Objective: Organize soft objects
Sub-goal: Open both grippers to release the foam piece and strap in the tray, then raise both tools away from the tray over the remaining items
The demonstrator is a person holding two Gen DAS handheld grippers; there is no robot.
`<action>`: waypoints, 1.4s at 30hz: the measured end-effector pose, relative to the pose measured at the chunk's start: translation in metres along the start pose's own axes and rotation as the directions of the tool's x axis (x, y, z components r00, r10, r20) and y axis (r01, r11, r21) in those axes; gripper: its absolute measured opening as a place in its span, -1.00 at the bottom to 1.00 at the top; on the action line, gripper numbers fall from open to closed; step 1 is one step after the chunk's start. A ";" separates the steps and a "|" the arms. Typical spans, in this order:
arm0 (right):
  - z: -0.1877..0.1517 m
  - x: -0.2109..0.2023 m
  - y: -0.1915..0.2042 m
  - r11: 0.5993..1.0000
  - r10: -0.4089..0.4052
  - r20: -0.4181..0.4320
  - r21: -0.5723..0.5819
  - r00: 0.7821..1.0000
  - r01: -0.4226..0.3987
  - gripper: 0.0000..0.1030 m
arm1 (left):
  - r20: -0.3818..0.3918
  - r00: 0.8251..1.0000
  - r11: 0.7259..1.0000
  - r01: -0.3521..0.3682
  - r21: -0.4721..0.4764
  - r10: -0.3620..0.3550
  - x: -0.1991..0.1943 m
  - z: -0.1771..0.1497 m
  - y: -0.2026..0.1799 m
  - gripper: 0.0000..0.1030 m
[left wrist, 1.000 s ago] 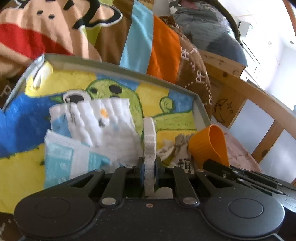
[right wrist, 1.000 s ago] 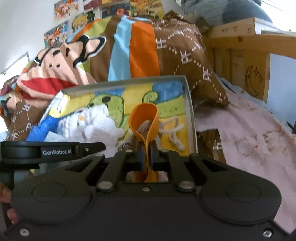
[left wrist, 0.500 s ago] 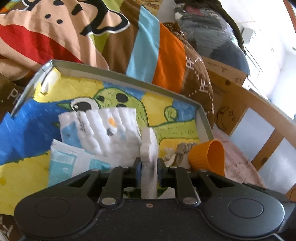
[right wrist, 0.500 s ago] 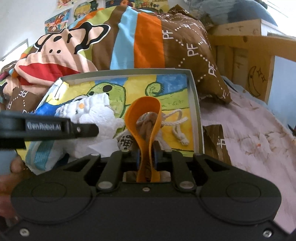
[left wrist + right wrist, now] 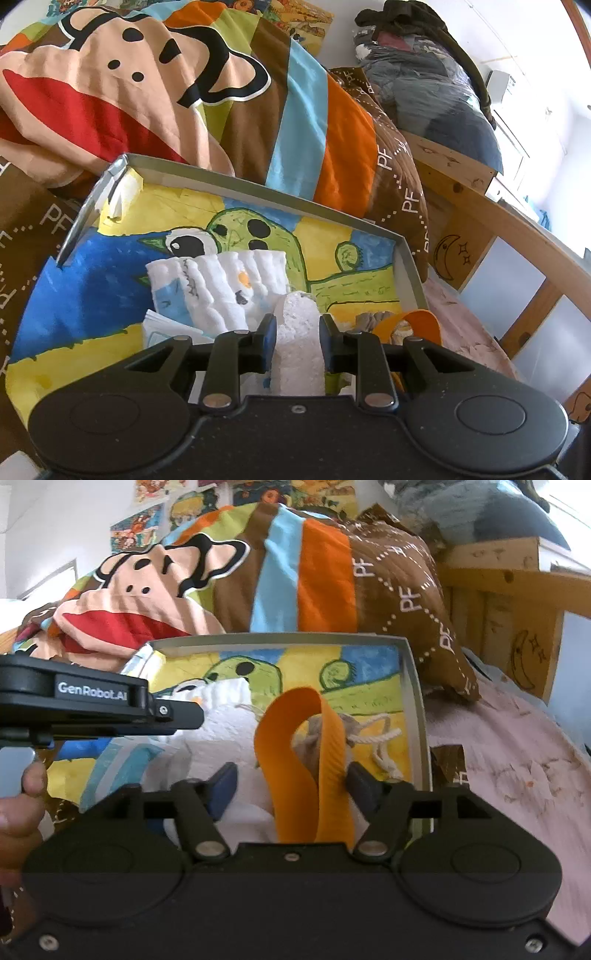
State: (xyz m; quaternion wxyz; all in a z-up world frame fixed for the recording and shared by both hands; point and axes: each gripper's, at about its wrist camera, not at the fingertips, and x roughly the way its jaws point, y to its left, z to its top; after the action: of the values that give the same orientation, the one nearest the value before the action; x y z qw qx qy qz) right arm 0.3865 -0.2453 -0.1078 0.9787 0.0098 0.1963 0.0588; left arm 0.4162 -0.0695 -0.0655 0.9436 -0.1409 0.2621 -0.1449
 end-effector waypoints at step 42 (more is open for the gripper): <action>0.012 -0.224 0.015 0.991 -0.085 0.291 0.125 0.953 0.050 0.99 | 0.297 0.949 0.988 -0.131 0.078 0.102 -0.210 -0.041 -0.010 0.98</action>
State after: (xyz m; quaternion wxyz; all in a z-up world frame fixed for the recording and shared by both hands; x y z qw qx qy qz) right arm 0.1844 -0.2567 -0.0107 0.9963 0.0688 0.0509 0.0114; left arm 0.2202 -0.0141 -0.0006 0.9846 -0.0989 0.1206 -0.0789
